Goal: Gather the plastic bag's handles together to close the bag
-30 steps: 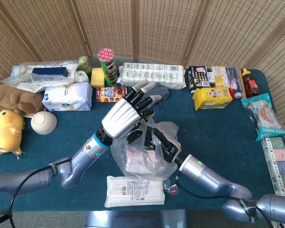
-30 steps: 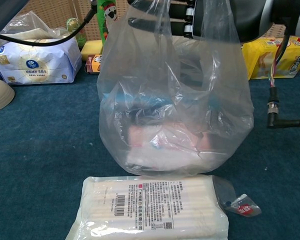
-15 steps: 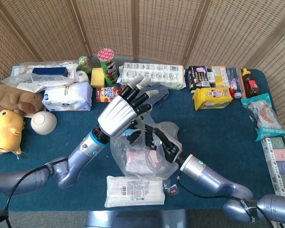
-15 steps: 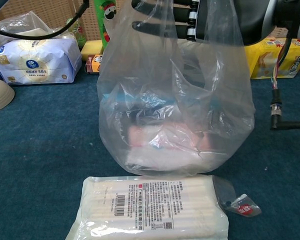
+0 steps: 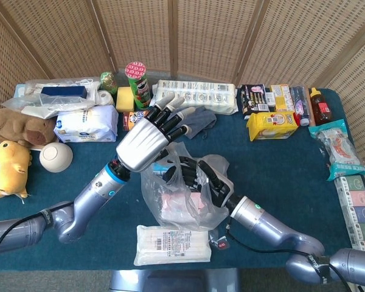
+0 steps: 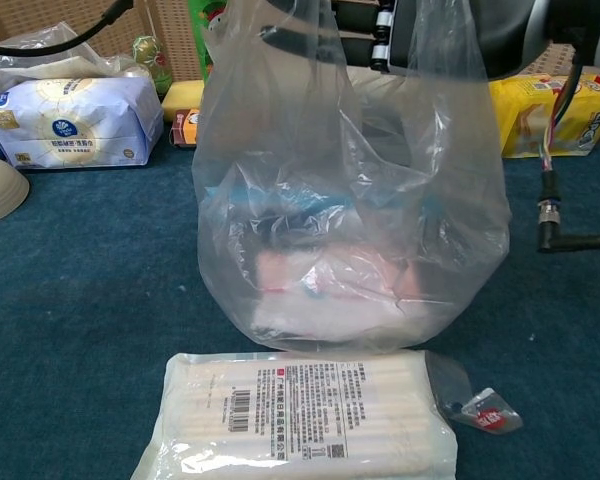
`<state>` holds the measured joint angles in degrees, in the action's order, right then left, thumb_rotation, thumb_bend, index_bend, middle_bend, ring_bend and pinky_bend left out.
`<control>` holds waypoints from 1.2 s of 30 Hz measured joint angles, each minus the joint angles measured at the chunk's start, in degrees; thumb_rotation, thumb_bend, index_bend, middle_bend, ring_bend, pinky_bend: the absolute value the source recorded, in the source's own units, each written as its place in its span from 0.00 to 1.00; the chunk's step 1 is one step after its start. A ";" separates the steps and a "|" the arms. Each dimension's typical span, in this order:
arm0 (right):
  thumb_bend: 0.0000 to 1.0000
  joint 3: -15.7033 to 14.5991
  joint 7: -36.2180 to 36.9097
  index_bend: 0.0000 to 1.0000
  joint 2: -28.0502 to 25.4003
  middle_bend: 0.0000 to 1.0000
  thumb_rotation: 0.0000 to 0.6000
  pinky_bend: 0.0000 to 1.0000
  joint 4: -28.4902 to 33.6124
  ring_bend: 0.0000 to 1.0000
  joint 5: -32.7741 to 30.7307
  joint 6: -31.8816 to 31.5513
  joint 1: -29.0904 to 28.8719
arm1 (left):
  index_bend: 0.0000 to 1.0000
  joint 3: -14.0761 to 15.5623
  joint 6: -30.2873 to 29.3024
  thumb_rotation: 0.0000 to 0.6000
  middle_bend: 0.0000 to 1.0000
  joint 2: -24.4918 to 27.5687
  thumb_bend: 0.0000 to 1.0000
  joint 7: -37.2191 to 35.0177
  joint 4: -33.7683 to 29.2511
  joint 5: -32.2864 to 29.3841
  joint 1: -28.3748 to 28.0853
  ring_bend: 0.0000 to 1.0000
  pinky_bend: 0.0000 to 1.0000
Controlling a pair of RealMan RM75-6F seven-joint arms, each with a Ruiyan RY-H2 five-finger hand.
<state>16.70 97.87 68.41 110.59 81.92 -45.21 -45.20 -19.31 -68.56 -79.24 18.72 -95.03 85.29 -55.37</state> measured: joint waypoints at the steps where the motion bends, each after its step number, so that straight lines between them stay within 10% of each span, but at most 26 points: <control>1: 0.13 0.15 0.23 0.26 0.01 0.38 0.32 0.27 0.00 0.35 -0.08 0.16 -0.10 | 0.33 0.07 0.31 1.00 0.15 0.24 0.03 0.22 -0.22 -0.26 0.03 0.00 0.06; 36: 0.13 5.67 12.57 0.27 -0.74 0.40 0.33 0.30 -0.20 0.38 -2.02 3.93 -0.65 | 0.24 4.16 -3.12 1.00 0.12 13.30 0.01 -1.73 -10.27 2.59 8.72 0.00 0.06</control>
<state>22.37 110.44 67.67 110.39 79.90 -41.28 -45.86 -15.16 -71.67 -65.93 16.99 -105.29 87.88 -46.65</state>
